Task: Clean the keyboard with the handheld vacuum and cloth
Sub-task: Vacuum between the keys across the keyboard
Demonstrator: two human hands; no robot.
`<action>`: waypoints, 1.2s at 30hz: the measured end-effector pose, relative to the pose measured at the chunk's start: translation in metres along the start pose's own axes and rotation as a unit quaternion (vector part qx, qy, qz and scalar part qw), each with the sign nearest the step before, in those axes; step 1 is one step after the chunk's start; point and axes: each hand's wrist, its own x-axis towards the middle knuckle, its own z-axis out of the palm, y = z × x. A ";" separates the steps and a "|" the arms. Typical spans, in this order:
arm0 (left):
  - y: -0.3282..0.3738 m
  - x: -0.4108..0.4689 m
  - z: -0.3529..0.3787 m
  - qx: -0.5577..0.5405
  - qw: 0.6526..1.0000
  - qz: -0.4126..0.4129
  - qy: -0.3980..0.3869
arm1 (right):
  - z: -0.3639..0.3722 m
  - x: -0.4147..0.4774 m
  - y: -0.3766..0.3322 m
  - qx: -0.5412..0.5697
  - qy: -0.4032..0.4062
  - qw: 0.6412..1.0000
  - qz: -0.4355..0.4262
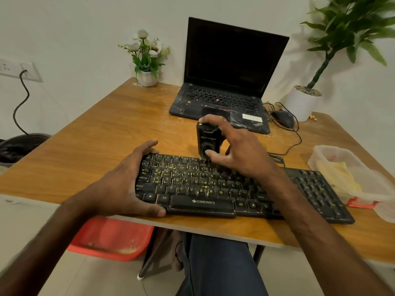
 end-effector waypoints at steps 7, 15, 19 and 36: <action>0.000 0.000 0.000 -0.001 1.000 0.003 0.000 | 0.010 0.004 -0.012 -0.012 -0.005 1.000 -0.024; -0.002 0.001 0.000 -0.004 1.000 0.007 0.000 | 0.001 0.007 -0.016 -0.023 -0.049 0.997 -0.053; -0.002 0.001 0.000 -0.004 1.000 0.004 -0.003 | 0.005 0.013 -0.011 -0.023 -0.035 0.999 -0.027; -0.001 0.000 0.000 0.006 1.000 0.000 0.000 | -0.014 0.015 -0.019 -0.002 -0.084 0.996 -0.013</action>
